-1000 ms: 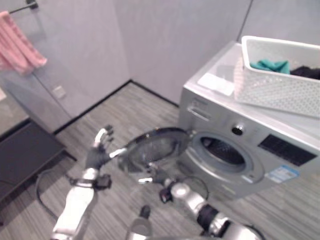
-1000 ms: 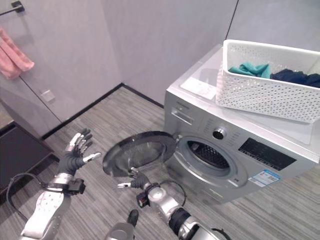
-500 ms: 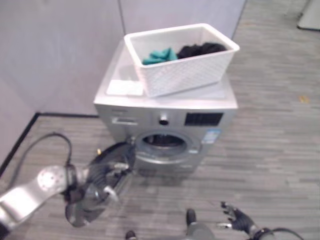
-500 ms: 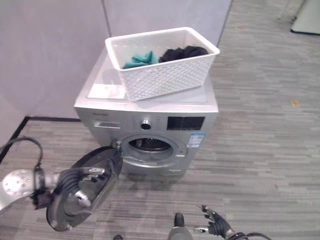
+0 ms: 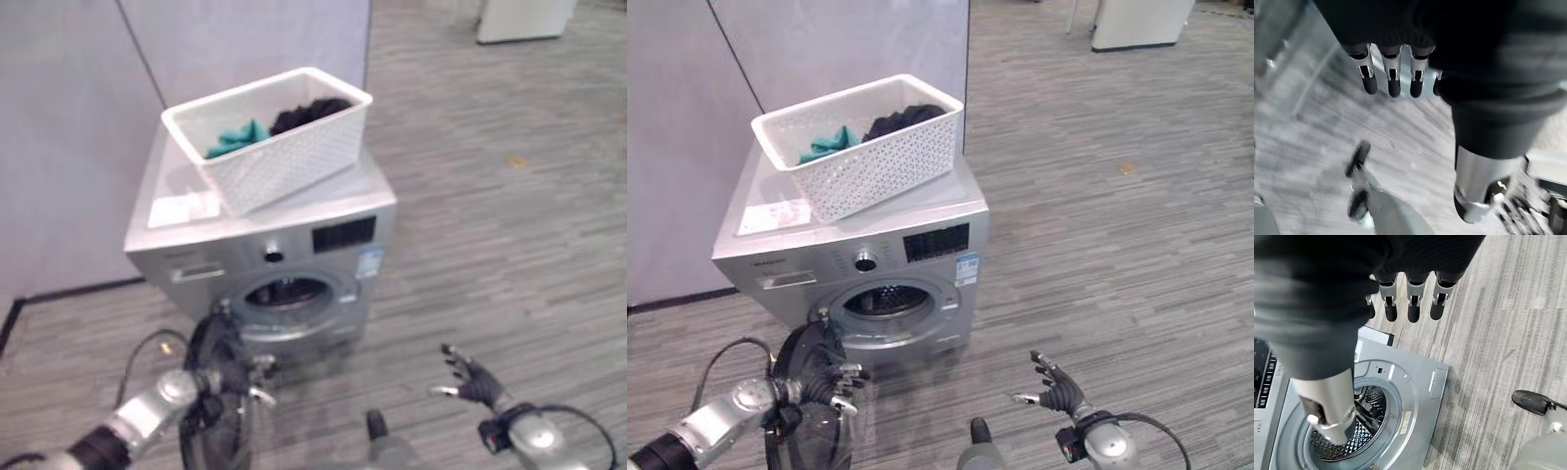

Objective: Grab the laundry basket,head to the washer,open it,put in the laundry and shut it.

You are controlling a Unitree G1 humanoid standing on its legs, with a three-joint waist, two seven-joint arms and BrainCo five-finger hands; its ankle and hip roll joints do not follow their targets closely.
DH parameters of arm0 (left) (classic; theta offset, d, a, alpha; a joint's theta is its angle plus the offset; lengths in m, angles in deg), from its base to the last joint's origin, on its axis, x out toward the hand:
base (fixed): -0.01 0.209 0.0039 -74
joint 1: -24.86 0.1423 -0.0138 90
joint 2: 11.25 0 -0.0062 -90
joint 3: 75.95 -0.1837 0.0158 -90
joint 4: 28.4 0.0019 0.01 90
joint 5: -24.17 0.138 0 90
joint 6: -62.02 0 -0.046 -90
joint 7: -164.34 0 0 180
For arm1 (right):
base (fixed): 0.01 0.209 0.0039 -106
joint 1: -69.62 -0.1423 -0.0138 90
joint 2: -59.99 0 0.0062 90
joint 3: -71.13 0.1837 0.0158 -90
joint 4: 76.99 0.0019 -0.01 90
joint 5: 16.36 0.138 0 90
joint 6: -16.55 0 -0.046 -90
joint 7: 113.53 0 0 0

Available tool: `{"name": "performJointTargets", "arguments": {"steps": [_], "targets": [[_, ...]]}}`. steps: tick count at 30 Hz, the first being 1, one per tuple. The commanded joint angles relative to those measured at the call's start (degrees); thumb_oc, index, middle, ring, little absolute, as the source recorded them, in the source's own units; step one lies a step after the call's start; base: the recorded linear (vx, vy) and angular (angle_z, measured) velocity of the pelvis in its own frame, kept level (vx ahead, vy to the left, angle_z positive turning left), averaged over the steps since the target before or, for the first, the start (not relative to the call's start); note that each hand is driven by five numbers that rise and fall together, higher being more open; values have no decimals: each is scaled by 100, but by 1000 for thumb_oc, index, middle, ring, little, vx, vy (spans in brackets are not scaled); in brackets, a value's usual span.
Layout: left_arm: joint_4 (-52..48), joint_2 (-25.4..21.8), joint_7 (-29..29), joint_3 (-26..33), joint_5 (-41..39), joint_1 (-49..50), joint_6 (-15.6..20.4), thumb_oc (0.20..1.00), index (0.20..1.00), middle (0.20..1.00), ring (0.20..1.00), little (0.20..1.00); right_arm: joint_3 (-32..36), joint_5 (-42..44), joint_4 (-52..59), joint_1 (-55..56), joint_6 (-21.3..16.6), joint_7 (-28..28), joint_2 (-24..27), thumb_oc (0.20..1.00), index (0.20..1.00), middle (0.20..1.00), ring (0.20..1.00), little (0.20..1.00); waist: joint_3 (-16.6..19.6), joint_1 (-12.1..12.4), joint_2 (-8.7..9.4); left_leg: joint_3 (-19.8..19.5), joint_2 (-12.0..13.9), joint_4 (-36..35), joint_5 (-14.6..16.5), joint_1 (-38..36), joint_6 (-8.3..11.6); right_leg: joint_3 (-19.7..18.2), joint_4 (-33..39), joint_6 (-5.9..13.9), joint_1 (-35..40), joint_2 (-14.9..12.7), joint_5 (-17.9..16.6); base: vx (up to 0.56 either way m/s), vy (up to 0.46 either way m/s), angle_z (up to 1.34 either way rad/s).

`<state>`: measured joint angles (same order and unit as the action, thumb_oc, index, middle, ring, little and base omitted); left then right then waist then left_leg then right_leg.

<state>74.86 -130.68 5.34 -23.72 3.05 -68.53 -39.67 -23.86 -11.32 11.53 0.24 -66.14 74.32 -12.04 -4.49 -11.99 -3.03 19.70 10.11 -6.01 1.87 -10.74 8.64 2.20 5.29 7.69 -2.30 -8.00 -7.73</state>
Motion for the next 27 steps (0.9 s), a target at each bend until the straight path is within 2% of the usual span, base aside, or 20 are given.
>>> {"name": "performJointTargets", "arguments": {"steps": [1, 4, 11, 13, 16, 19, 23, 27], "targets": [[237, -16, 156, 551, 968, -111, 89, 1000, 1000, 1000, 1000, 1000, 104, 85, 202, -310, -166, 62, -60, 1000, 1000, 1000, 1000, 1000, -118, 121, 276, -120, -116, 655, 505, 244, -494, 9, -389, 248, 26, -360, 778, -1, -30, 6], [348, 191, 222, 1187, 1654, 352, 56, 1000, 1000, 1000, 1000, 1000, 210, -41, 149, -188, -59, 179, -236, 1000, 1000, 1000, 1000, 1000, -87, 219, 280, -190, -124, 598, 501, 268, -505, 104, -368, 223, 56, -357, 791, -4, -26, 13], [368, 437, 176, 1548, 1946, 717, -2, 1000, 1000, 1000, 1000, 1000, 390, 32, 150, -104, 31, 155, -384, 1000, 1000, 1000, 1000, 1000, -51, 337, 297, -373, -154, 569, 510, 326, -519, 254, -324, 201, 158, -365, 817, -7, -18, 14], [404, 445, 78, 1754, 2253, 823, 13, 1000, 1000, 1000, 1000, 1000, 469, 46, 203, -97, 37, 122, -404, 1000, 1000, 1000, 1000, 1000, -46, 378, 314, -402, -169, 555, 511, 336, -530, 275, -317, 201, 169, -366, 823, -20, -6, 6], [1038, 652, -727, 2538, 3592, 765, 128, 1000, 1000, 1000, 1000, 1000, 590, -3, 305, -1, 7, 185, -520, 1000, 1000, 1000, 1000, 1000, -37, 460, 374, -480, -187, 492, 504, 339, -517, 335, -313, 196, 192, -358, 863, -16, -7, 2], [1879, 1014, -1505, 3140, 3680, 567, 94, 1000, 1000, 1000, 1000, 1000, 543, -90, 308, -30, -30, 177, -593, 1000, 1000, 1000, 1000, 1000, -48, 488, 398, -523, -190, 505, 504, 358, -506, 370, -310, 182, 211, -358, 882, -24, -11, 14], [2361, 1147, -1916, 3446, 3522, 438, 123, 1000, 1000, 1000, 1000, 1000, 505, -90, 317, -56, -75, 144, -623, 1000, 1000, 1000, 1000, 1000, -44, 502, 403, -535, -177, 507, 499, 371, -503, 408, -295, 165, 231, -355, 887, -5, -1, 5], [2319, 1153, -2051, 3609, 3405, 483, 157, 1000, 1000, 1000, 1000, 1000, 506, -60, 331, -78, -104, 97, -639, 1000, 1000, 1000, 1000, 1000, -34, 525, 409, -546, -172, 511, 495, 386, -502, 438, -293, 159, 246, -356, 892, 0, 0, 0]]}}
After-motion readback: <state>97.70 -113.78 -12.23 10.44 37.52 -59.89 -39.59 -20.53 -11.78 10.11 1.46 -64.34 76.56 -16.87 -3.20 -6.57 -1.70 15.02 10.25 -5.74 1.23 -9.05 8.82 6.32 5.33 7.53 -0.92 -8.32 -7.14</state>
